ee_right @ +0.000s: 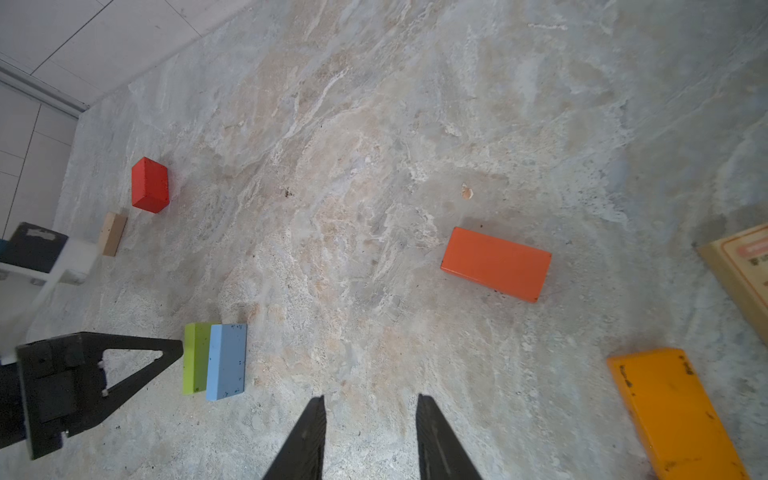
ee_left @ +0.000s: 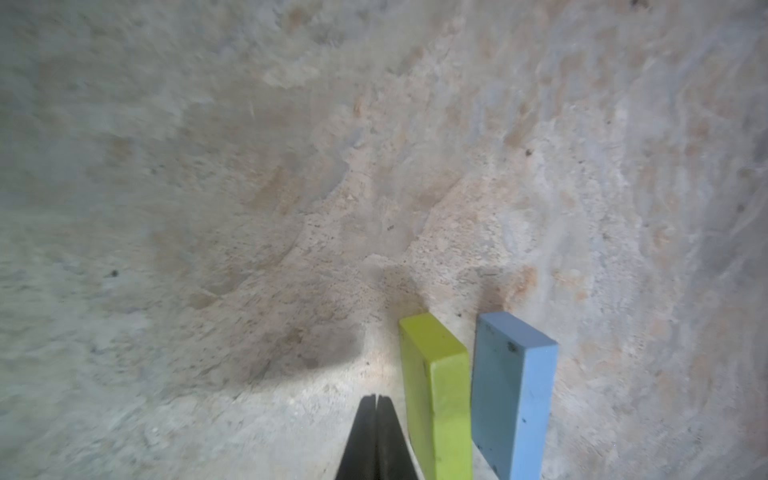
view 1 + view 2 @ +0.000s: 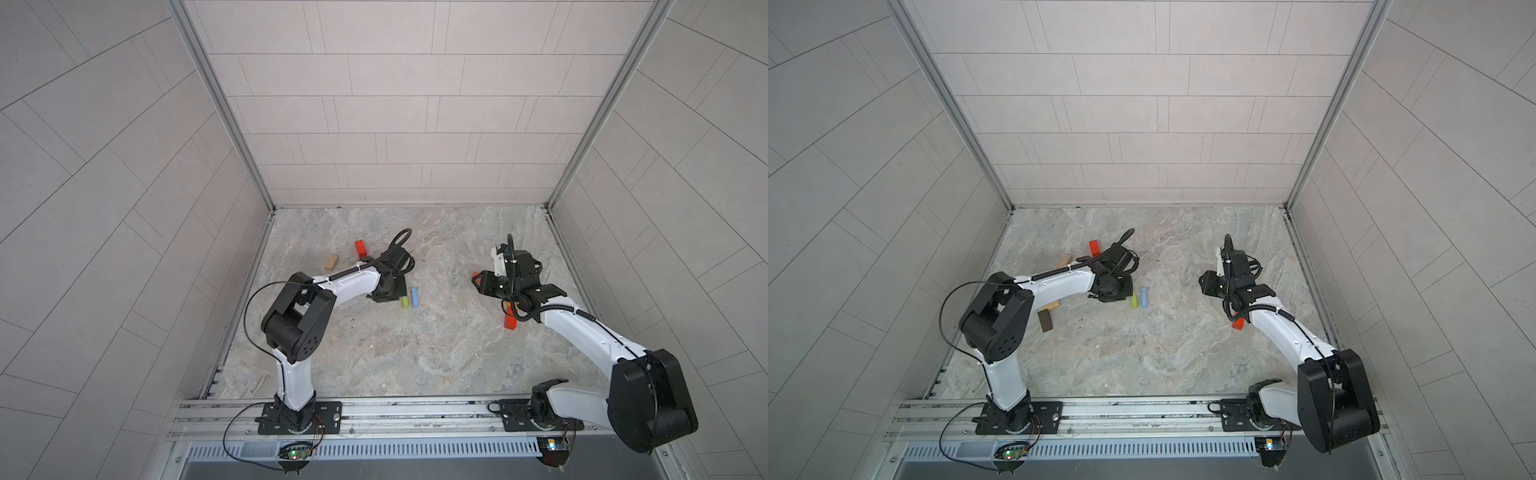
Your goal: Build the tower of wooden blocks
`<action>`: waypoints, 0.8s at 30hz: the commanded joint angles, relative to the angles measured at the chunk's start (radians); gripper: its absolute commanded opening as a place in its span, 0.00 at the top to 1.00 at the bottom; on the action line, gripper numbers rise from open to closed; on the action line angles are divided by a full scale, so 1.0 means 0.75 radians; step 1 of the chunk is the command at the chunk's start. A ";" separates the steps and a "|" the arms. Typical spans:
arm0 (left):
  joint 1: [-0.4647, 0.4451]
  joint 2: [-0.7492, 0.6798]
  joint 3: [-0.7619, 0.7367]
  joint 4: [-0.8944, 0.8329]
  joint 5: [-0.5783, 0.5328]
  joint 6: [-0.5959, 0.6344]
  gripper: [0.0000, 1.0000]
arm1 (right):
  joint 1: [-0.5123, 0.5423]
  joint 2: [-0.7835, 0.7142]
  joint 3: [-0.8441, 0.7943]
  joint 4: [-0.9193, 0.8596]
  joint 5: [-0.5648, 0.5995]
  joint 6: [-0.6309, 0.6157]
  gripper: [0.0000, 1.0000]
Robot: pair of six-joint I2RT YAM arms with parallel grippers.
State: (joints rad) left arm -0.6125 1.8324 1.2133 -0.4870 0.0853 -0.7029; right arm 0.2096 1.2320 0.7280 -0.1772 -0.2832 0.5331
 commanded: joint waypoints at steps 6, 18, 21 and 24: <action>0.009 -0.286 0.015 -0.183 -0.153 0.079 0.72 | 0.007 -0.023 0.061 -0.112 0.121 -0.061 0.26; 0.011 -0.702 -0.287 -0.052 -0.341 0.086 0.05 | 0.014 0.147 0.160 -0.194 0.350 -0.078 0.15; 0.017 -0.764 -0.367 -0.024 -0.425 0.024 0.00 | 0.015 0.216 0.195 -0.205 0.402 -0.079 0.14; 0.050 -0.837 -0.438 -0.018 -0.499 -0.021 0.00 | 0.016 0.291 0.230 -0.211 0.438 -0.081 0.13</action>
State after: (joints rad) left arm -0.5957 1.2606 0.9188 -0.5266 -0.1967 -0.6807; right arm 0.2161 1.4216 0.8680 -0.3069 -0.0196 0.4778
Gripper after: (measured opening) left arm 0.998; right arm 0.867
